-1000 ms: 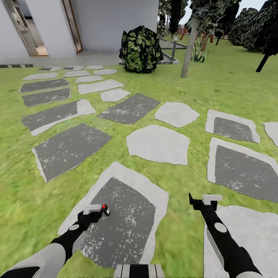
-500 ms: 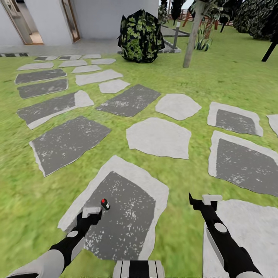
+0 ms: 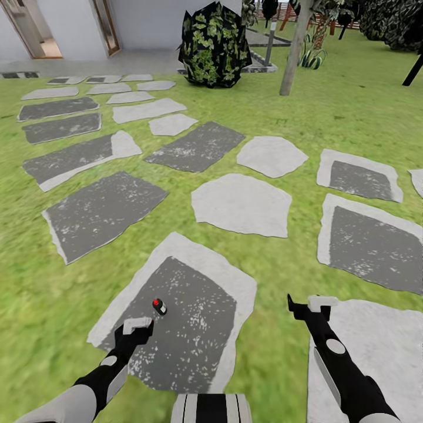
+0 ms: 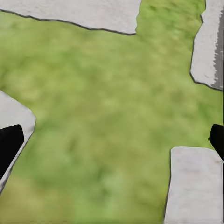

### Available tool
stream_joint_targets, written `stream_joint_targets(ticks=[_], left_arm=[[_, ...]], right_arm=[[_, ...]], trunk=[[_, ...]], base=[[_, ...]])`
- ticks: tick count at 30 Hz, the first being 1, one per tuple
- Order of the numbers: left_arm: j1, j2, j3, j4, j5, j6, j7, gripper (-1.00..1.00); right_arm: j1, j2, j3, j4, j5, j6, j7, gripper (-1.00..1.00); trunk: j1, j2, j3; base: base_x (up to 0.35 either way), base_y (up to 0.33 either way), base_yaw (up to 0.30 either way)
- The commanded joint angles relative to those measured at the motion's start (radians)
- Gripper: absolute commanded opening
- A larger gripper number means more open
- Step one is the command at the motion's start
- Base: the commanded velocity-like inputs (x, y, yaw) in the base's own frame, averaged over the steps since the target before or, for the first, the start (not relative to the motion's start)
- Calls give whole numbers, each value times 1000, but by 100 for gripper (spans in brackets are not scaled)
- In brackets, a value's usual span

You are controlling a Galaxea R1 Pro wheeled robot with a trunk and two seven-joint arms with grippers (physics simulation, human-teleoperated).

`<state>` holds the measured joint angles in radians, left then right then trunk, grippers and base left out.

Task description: Pick up the pesticide atomizer in the garden and spray insectifuge to fully cover both potted plants in the garden.

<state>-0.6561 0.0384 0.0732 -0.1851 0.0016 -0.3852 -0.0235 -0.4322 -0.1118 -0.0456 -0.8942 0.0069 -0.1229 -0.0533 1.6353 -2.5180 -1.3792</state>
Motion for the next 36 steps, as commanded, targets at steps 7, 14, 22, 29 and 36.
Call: stream_joint_targets(ticks=[7,14,22,29,36], left_arm=[[0,0,7,-1,1,-4,-1,100],[0,0,7,-4,3,-6,-1,100],[0,0,7,-7,6,-7,0,100],[0,0,7,-8,6,-8,2,100],[0,-1,7,-9,6,-9,2,100]], right_arm=[[0,0,1,0,1,-3,-3,100],[0,0,1,1,1,-3,-3,100],[0,0,1,1,1,-3,-3,100],[0,0,1,1,1,-3,-3,100],[0,0,1,1,1,-3,-3,100]], trunk=[[0,0,-1],[0,0,-1],[0,0,-1],[0,0,-1],[0,0,-1]], base=[[0,-251,178],[174,-236,7],[104,-22,115],[159,-71,23],[12,-6,1]])
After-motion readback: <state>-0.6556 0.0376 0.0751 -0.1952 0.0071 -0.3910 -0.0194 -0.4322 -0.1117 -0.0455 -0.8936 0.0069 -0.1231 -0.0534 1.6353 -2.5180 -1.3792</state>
